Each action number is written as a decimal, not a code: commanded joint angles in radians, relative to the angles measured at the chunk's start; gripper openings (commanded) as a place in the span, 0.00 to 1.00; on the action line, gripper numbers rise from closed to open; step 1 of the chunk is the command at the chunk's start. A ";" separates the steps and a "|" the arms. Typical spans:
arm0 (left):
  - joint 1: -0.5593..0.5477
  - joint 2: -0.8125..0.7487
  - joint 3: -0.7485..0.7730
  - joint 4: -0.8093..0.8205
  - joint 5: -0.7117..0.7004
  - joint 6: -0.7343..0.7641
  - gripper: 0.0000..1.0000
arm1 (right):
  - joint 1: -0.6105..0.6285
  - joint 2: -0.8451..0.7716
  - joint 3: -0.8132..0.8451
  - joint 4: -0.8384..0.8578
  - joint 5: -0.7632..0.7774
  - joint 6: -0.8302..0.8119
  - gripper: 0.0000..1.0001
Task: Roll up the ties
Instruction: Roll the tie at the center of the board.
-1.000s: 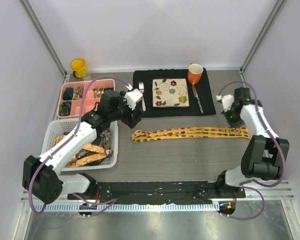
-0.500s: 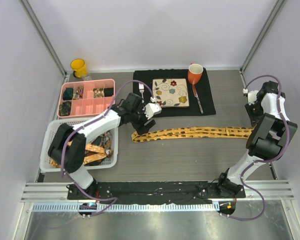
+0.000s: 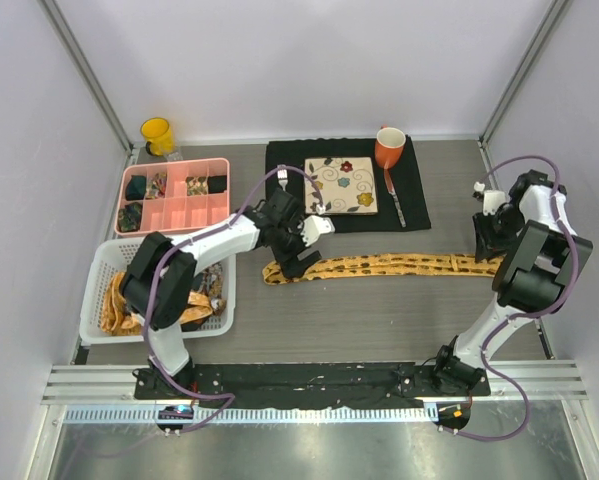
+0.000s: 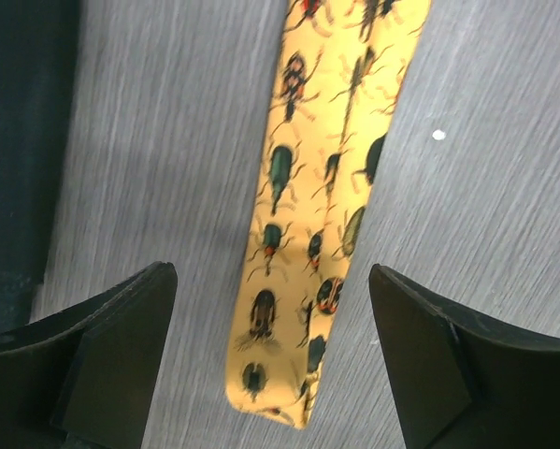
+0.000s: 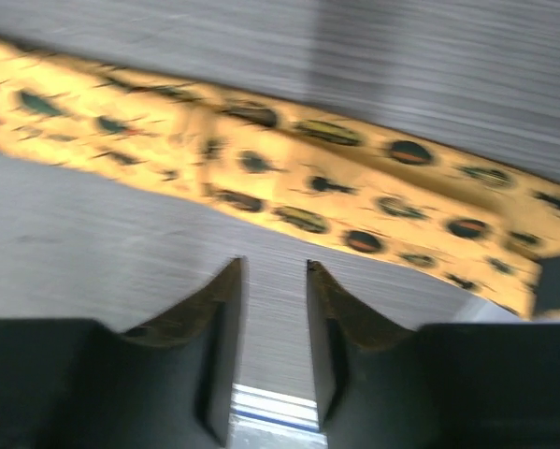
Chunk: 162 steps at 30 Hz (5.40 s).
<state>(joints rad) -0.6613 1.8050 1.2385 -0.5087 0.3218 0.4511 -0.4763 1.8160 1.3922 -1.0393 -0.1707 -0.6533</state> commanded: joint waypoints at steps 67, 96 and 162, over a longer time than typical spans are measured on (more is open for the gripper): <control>-0.060 -0.809 -0.432 0.197 -0.187 -0.032 0.88 | 0.456 -0.115 -0.415 0.232 -0.201 -0.867 0.81; -0.050 -0.070 -0.136 0.072 0.100 0.265 0.84 | 0.472 -0.264 -0.608 0.395 -0.122 -0.783 0.48; 0.189 -0.484 -0.320 -0.045 0.183 0.351 0.87 | 0.829 -0.160 -0.222 0.657 -0.650 0.899 0.84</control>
<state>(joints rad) -0.5308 1.2324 0.9081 -0.5522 0.4324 0.6830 0.3275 1.5711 1.1675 -0.5446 -0.7773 0.0677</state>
